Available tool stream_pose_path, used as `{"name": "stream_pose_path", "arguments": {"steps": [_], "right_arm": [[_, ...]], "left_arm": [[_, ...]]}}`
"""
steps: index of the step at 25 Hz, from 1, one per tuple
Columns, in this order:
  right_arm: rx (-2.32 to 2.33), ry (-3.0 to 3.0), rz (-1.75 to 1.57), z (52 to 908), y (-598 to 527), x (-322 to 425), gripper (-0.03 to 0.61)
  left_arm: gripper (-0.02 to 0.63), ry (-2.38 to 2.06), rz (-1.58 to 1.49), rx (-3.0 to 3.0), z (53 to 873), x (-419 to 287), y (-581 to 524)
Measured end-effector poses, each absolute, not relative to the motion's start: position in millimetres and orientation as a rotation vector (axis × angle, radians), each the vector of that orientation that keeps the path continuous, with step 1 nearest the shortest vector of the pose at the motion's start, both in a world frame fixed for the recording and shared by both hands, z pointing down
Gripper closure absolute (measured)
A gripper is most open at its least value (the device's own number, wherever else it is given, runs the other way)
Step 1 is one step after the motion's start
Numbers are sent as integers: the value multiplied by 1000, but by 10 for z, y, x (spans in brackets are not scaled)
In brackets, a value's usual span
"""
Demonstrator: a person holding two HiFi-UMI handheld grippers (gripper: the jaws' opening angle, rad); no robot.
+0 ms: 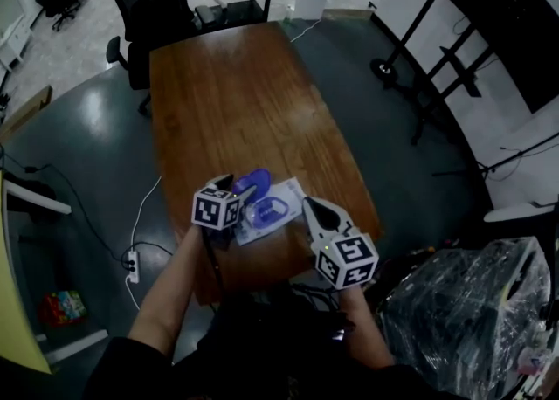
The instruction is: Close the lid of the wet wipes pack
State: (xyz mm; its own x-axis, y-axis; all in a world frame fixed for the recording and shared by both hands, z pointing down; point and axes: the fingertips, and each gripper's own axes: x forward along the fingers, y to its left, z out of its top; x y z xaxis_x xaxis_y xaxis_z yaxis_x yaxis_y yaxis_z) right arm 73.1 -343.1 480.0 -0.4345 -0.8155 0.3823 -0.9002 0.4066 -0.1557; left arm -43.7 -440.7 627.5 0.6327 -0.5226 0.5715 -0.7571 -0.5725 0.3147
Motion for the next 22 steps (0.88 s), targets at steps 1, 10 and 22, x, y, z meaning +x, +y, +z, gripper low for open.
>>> {"name": "stream_pose_path", "arguments": {"steps": [1,10,22], "right_arm": [[1516,-2410,502,4815,-3424,762,568],[1508,-2422,512,4848,-3431,804,568],[1473,-2462,510,4848,-3384,746,568]], "left_arm": [[321,-980,579,2314,6293,-416,-4407],[325,-876,524,2426,5876,-312,-4108],[344,-597,688,2549,5840,140,-3408]]}}
